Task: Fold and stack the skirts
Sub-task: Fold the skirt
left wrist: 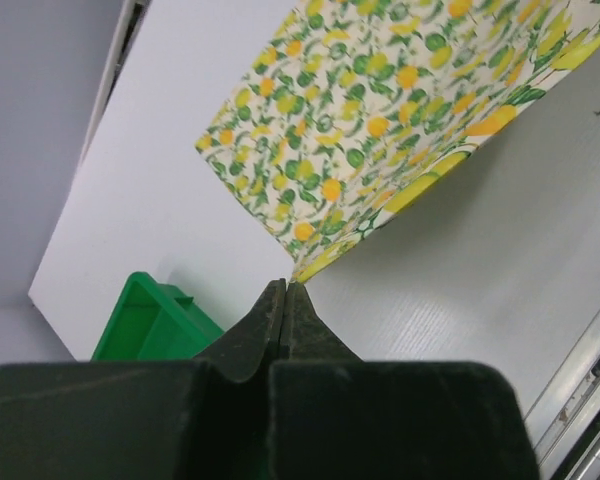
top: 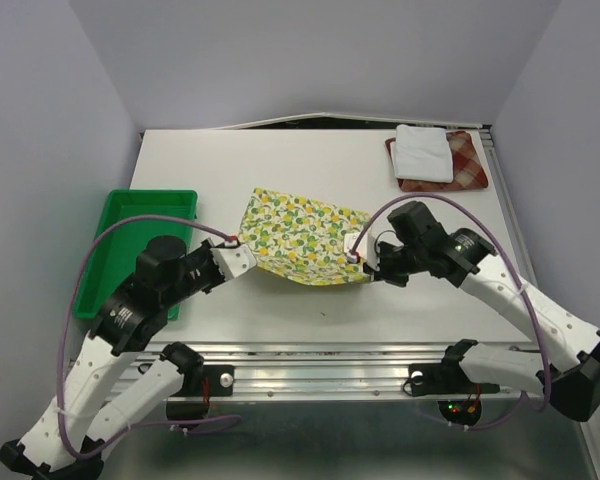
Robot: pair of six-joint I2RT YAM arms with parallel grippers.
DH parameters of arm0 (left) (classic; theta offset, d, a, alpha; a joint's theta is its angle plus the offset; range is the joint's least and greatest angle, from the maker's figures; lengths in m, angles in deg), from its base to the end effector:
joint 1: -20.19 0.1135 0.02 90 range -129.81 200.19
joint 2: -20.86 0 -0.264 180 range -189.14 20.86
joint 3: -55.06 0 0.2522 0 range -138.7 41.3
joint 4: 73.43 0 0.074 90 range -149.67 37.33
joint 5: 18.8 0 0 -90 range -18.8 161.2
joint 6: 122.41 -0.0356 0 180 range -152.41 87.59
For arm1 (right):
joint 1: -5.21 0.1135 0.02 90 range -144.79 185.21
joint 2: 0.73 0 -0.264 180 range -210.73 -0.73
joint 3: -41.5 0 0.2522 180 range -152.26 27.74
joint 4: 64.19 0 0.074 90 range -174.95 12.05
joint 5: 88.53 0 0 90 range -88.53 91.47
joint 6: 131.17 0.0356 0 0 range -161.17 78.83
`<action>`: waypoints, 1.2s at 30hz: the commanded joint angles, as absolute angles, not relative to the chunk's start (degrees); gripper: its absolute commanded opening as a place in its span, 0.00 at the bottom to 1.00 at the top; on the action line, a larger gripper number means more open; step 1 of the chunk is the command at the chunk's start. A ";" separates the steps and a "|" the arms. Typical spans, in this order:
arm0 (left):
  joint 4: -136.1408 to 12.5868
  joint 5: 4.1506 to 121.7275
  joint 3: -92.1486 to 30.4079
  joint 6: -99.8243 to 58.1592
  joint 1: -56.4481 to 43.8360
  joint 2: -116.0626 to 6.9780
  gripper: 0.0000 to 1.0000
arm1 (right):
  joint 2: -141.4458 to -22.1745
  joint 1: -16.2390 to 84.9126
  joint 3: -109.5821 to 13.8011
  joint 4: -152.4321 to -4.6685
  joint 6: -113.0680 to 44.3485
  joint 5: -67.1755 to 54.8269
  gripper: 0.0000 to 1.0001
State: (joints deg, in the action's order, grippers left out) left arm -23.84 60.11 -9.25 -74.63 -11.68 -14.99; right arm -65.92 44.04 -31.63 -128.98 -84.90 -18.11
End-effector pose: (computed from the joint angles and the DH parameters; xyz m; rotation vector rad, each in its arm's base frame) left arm 0.1062 -0.0741 0.3490 1.2644 1.4621 -0.0672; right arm 0.1622 0.1459 0.2979 -1.7615 1.8101 0.4028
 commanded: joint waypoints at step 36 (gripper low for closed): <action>-31.99 50.90 -12.83 -81.89 0.50 -49.43 0.38 | -92.30 39.40 -43.01 -120.06 -85.65 -14.98 0.01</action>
